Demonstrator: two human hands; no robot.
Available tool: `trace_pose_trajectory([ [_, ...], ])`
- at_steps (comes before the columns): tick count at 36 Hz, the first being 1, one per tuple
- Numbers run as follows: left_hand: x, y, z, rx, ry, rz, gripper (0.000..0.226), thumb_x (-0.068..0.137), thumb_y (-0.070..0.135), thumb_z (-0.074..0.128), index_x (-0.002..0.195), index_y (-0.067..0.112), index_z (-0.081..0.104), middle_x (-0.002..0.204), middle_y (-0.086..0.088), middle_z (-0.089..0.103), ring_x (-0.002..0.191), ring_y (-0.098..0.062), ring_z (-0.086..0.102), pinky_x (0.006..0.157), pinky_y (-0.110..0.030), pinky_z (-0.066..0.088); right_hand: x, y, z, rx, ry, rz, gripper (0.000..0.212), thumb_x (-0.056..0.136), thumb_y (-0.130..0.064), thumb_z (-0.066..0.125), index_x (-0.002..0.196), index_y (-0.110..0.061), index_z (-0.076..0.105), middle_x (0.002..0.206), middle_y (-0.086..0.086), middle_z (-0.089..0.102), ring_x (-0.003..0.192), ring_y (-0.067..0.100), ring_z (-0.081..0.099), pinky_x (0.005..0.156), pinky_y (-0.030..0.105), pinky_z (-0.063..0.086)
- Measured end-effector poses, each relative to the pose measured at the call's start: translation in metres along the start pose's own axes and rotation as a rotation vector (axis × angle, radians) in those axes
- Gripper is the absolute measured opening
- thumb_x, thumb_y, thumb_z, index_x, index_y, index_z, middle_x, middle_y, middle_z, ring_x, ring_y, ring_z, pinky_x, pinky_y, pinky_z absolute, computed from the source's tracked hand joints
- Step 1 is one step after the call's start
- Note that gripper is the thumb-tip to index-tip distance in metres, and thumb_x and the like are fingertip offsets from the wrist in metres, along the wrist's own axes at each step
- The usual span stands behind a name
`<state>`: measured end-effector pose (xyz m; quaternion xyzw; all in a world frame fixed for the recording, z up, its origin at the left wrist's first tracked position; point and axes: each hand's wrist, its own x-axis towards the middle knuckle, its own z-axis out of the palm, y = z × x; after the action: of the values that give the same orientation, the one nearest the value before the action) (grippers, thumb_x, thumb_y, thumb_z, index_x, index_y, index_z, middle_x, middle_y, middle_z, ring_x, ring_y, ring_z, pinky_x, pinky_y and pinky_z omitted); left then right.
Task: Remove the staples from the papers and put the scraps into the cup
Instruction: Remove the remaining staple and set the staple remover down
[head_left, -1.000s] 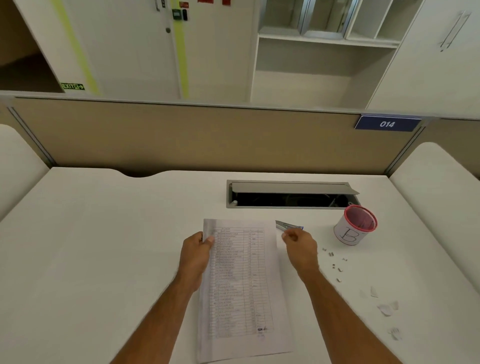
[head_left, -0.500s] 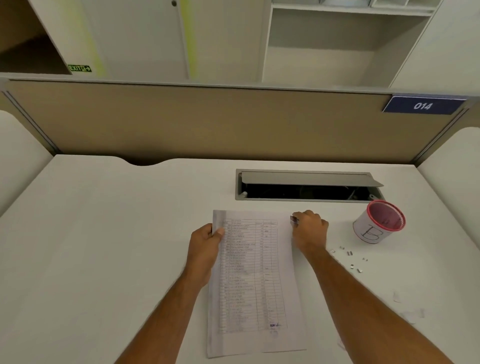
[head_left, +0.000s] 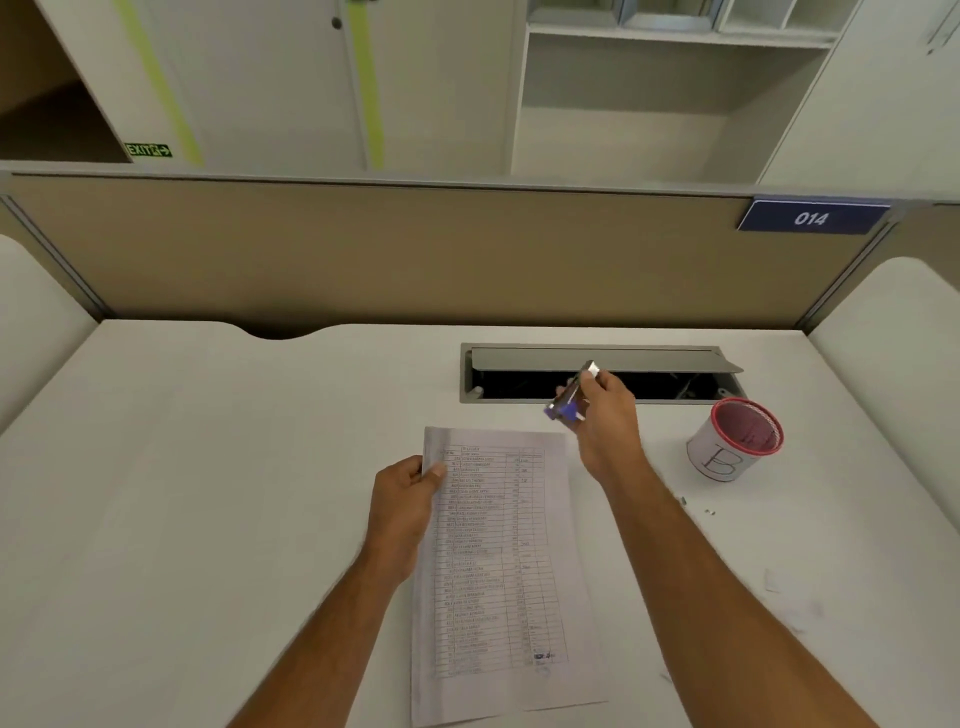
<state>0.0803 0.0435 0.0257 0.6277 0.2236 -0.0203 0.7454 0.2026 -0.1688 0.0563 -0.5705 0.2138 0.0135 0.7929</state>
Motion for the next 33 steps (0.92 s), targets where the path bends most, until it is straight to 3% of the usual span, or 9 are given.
trace_pose_trajectory([
  [3,-0.008,0.002,0.004,0.027,-0.022,0.016,0.013,0.098,0.016,0.064,0.102,0.015,0.076,0.096,0.001,0.080,0.090,-0.018,0.076,0.076,-0.029,0.061,-0.022,-0.009,0.021,0.146,-0.134,0.026,0.022,0.100,-0.015,0.057,0.114,0.002,0.056,0.104,0.018,0.061,0.098,0.029,0.068,0.077,0.048,0.062],
  [8,-0.024,0.002,0.008,0.088,-0.018,0.070,0.010,0.097,0.021,0.064,0.100,0.019,0.073,0.092,0.007,0.079,0.085,-0.014,0.076,0.064,-0.020,0.059,-0.062,-0.003,0.056,-0.074,-0.218,-0.110,0.018,0.099,-0.010,0.056,0.112,0.002,0.055,0.088,0.019,0.074,0.081,0.033,0.076,0.075,0.057,0.057],
  [11,-0.034,0.001,0.009,0.102,-0.015,0.100,0.010,0.098,0.022,0.063,0.100,0.021,0.073,0.092,0.008,0.078,0.084,-0.014,0.076,0.063,-0.019,0.058,-0.080,0.001,0.071,-0.097,-0.206,-0.166,0.017,0.097,-0.009,0.057,0.113,-0.009,0.051,0.087,0.014,0.075,0.078,0.028,0.076,0.054,0.039,0.060],
  [14,-0.041,0.001,0.008,0.094,-0.025,0.115,0.013,0.099,0.023,0.061,0.103,0.020,0.073,0.093,0.005,0.078,0.085,-0.015,0.076,0.066,-0.022,0.059,-0.090,0.006,0.080,-0.167,-0.208,-0.229,0.012,0.098,-0.009,0.056,0.105,-0.017,0.049,0.083,0.014,0.074,0.075,0.027,0.076,0.065,0.043,0.063],
  [20,-0.054,0.000,0.006,0.092,-0.034,0.132,0.016,0.100,0.022,0.059,0.104,0.027,0.074,0.095,0.007,0.079,0.087,-0.014,0.076,0.073,-0.028,0.061,-0.104,0.015,0.080,-0.368,-0.202,-0.356,0.011,0.099,-0.013,0.054,0.109,-0.018,0.050,0.077,0.002,0.070,0.068,0.017,0.073,0.062,0.032,0.063],
  [26,-0.066,-0.003,0.004,0.102,-0.029,0.137,0.015,0.100,0.023,0.059,0.106,0.025,0.073,0.096,0.005,0.078,0.088,-0.016,0.076,0.078,-0.033,0.063,-0.115,0.015,0.077,-0.417,-0.176,-0.420,0.013,0.099,-0.011,0.054,0.108,-0.020,0.050,0.085,0.008,0.069,0.068,0.016,0.071,0.051,0.016,0.053],
  [33,-0.079,-0.002,0.007,0.100,-0.030,0.125,0.018,0.100,0.022,0.059,0.108,0.015,0.074,0.099,-0.004,0.077,0.092,-0.024,0.075,0.087,-0.046,0.061,-0.123,0.014,0.071,-0.483,-0.182,-0.435,0.014,0.097,-0.011,0.057,0.108,-0.018,0.052,0.081,0.003,0.066,0.067,0.016,0.069,0.052,0.018,0.056],
])
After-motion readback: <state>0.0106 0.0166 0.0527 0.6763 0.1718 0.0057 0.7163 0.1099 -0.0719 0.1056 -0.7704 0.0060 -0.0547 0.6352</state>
